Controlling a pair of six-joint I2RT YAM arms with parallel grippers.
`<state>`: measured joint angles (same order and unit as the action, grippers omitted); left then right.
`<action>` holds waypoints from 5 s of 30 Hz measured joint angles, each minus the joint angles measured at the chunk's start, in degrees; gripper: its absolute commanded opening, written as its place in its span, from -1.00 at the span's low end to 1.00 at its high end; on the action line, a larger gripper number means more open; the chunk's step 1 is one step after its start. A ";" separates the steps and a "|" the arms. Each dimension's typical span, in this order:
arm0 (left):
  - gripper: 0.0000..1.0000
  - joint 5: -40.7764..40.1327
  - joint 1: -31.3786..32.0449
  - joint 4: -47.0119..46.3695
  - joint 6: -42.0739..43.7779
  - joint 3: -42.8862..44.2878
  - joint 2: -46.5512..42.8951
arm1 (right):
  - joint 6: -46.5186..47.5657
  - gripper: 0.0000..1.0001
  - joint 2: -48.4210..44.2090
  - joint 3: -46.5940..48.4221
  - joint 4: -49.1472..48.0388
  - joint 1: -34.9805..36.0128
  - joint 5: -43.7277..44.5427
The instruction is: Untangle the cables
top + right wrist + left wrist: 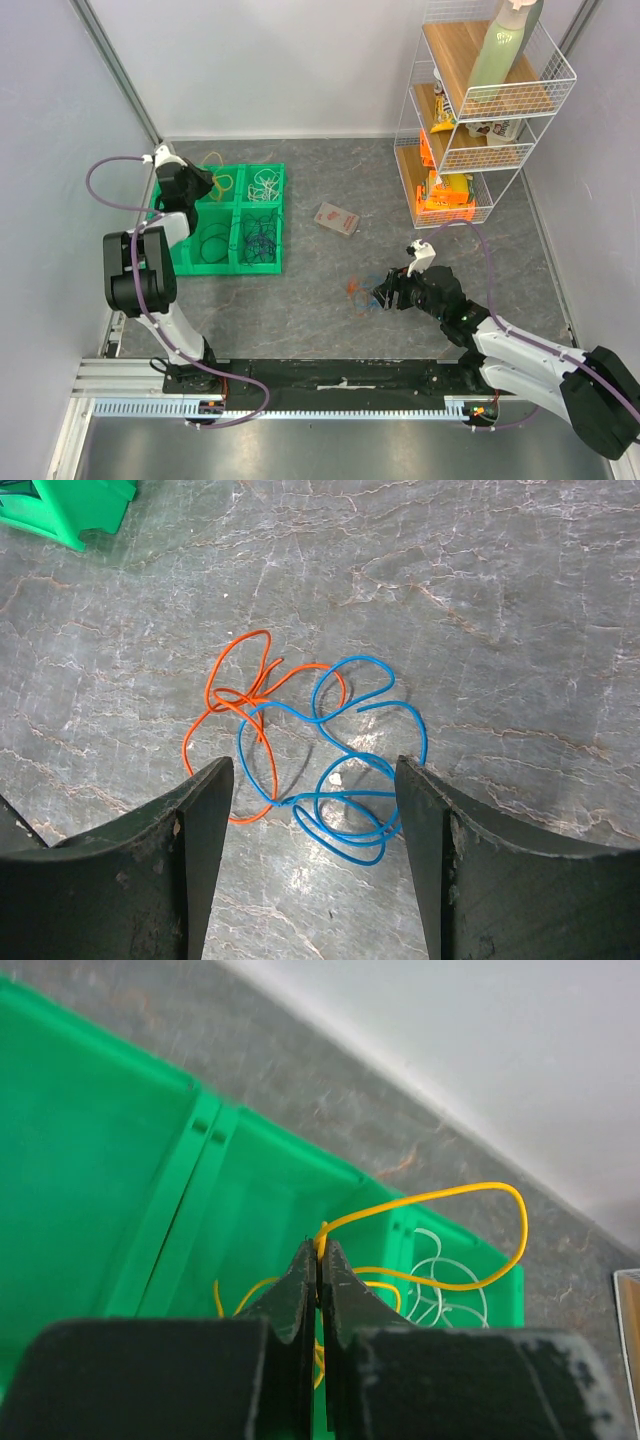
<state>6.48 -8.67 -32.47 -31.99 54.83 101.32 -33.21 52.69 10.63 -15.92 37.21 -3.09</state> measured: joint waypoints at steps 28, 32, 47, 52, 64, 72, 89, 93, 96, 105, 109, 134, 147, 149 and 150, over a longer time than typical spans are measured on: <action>0.11 -0.79 0.22 44.06 -5.03 14.51 -8.85 | 0.00 0.47 0.31 0.00 -0.39 -0.11 -0.13; 0.13 0.83 0.46 42.53 -5.75 7.91 -18.69 | 0.00 0.47 1.33 0.00 -0.39 -0.11 -0.15; 0.17 -3.19 2.89 47.50 0.07 35.39 5.75 | 0.00 0.47 2.19 0.00 -0.83 -0.11 -0.61; 0.15 -9.79 4.72 50.95 3.52 47.19 17.49 | 0.00 0.48 2.34 0.00 -0.94 -0.13 -0.63; -0.03 -15.85 6.71 59.28 7.39 55.84 30.34 | 0.00 0.48 3.19 0.00 -1.22 -0.33 -1.03; -0.63 -16.00 6.56 60.17 8.44 56.68 31.41 | 0.00 0.48 3.21 0.00 -1.22 -0.35 -1.05; -0.96 -7.13 6.67 55.91 8.46 39.15 20.85 | 0.00 0.48 3.19 0.00 -1.25 -0.37 -1.20; -0.44 -5.18 6.78 55.41 7.30 36.20 18.43 | 0.00 0.48 3.02 0.00 -1.22 -0.37 -1.27; -0.21 -4.92 6.78 54.97 6.27 34.84 17.64 | 0.02 0.48 2.99 0.00 -1.25 -0.37 -1.44; -0.03 -4.72 6.82 54.18 3.76 25.11 0.35 | 0.02 0.48 3.26 0.00 -1.29 -0.37 -1.64; 0.04 -2.97 6.82 52.24 2.97 19.61 -12.46 | 0.02 0.48 3.98 0.00 -1.36 -0.37 -1.81; -0.06 8.50 55.30 32.79 -2.21 -7.54 -10.10 | -0.09 0.14 9.86 1.27 -1.64 -0.37 -2.05; -0.96 5.42 55.41 33.33 -2.97 -1.14 -3.50 | -0.26 -0.34 16.41 4.66 -1.62 -0.61 -2.08; -0.97 4.94 55.41 34.42 -2.08 -0.50 -3.58 | -0.28 -0.43 17.66 5.53 -1.60 -0.70 -2.03; -0.97 4.44 55.41 35.39 -1.31 -0.26 -3.93 | -0.28 -0.48 18.21 5.88 -1.57 -0.70 -2.01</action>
<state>10.92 46.74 2.92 -33.30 54.57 97.38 -33.50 70.89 16.51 -17.50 36.51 -5.10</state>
